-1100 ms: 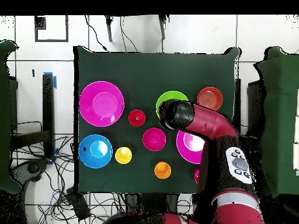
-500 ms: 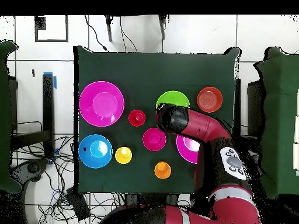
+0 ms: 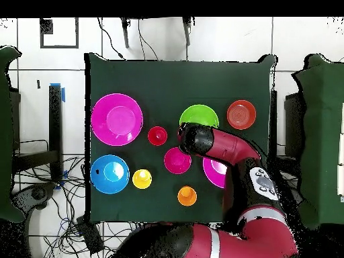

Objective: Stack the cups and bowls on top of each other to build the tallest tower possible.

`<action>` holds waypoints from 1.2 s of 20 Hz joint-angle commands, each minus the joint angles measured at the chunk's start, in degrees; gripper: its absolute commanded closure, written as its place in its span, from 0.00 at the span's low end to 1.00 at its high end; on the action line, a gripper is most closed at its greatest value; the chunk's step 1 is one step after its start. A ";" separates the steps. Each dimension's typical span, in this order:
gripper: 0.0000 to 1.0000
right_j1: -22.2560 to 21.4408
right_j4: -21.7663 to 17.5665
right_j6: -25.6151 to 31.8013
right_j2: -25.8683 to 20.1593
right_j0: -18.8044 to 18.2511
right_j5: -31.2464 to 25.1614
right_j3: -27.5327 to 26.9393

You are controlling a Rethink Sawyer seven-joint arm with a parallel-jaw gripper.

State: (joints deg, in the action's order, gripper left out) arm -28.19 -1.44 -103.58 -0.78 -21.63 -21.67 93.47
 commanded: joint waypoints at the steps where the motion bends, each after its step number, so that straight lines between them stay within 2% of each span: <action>1: 0.00 3.72 -0.73 -4.70 -5.73 -0.87 3.83 -0.58; 16: 0.00 5.88 -2.50 -2.12 -7.36 -3.91 6.20 -2.19; 24: 0.00 6.13 -1.82 -2.07 -7.85 -3.63 5.24 -3.43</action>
State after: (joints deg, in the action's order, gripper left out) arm -23.72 -1.42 -103.58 -1.82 -25.15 -18.33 93.42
